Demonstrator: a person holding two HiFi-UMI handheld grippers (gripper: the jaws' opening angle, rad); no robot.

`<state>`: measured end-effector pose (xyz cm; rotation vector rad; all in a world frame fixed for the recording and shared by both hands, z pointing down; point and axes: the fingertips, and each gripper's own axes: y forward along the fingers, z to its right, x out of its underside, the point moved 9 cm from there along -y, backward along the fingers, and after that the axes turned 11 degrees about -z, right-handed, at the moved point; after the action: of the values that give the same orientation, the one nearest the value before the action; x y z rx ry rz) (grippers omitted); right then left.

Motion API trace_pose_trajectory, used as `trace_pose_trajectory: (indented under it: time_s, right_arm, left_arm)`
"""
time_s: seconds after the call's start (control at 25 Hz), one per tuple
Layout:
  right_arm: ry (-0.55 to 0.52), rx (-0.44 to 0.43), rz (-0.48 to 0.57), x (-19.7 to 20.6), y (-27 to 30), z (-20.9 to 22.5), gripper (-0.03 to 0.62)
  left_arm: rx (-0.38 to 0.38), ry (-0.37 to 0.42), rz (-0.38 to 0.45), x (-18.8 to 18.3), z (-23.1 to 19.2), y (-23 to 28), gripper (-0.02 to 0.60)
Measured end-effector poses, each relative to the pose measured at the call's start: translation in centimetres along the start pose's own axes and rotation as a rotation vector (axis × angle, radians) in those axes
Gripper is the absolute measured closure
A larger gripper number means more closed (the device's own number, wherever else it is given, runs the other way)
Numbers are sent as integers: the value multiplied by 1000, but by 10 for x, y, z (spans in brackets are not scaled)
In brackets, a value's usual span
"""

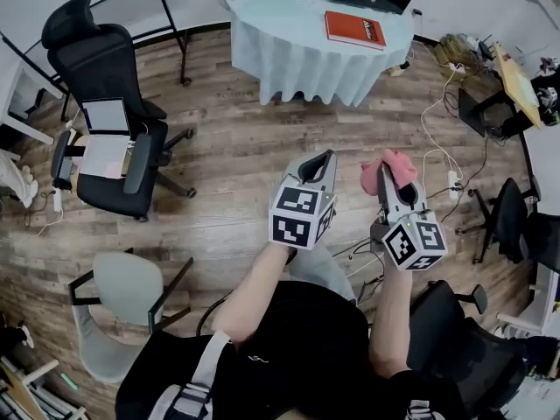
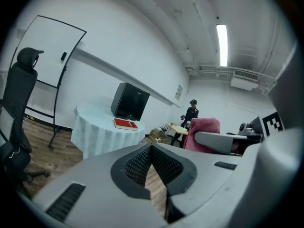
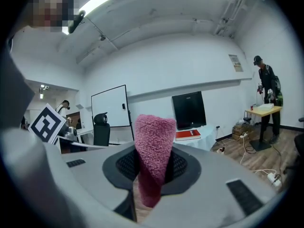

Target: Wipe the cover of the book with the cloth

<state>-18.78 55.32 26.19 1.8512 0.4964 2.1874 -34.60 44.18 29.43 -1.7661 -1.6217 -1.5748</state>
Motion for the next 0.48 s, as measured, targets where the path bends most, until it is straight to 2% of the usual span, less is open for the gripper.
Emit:
trace_pose_trajectory:
  time_s: [0.24,0.48]
  right_arm:
    - [39,11,-47,2,32,47,499]
    - [115,7,-26,-16,61,102,499]
  left_arm:
    - [38,-7,-90,-2,9,69,568]
    - [22,29,-135,-36,18,122,568]
